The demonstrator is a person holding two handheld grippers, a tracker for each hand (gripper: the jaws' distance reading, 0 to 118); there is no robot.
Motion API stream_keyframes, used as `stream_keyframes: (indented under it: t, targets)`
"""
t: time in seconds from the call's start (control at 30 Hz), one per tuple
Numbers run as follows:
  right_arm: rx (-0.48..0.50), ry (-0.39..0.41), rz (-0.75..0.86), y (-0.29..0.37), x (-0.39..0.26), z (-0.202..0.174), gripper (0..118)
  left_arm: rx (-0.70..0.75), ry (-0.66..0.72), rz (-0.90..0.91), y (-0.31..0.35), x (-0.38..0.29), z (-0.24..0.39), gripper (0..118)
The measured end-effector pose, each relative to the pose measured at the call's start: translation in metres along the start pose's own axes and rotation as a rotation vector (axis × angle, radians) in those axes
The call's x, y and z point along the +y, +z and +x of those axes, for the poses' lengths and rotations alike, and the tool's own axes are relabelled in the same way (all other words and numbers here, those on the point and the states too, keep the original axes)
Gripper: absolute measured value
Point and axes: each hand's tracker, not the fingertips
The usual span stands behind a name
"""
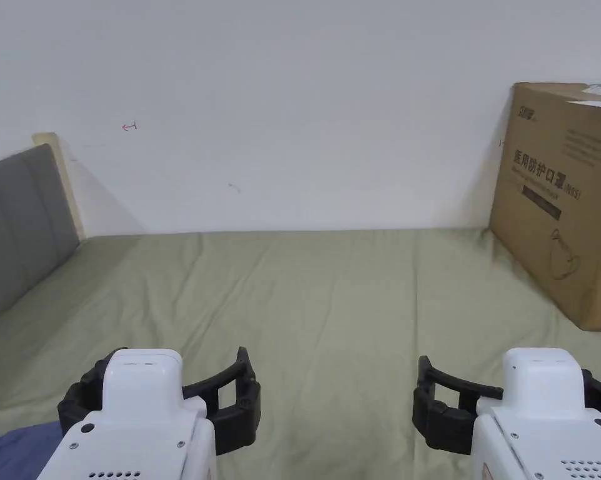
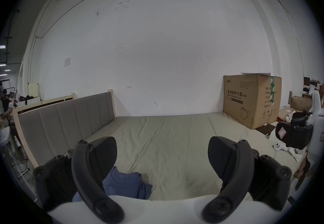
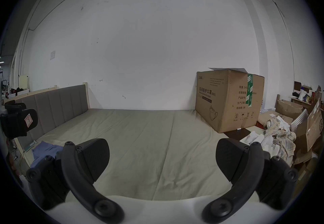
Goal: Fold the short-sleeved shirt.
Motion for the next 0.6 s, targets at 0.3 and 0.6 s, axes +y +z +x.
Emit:
stream_keyframes:
  t: [0.3,0.6]
  targets:
    - [0.001,0.009,0.002,0.0,0.004,-0.004,118,-0.013,0.039,0.001,0.0,0.002,-0.005,108]
    - [-0.112,1.028,0.316,0.01,-0.009,-0.083,118,-0.111,0.925,0.022,-0.005,-0.027,-0.05,109]
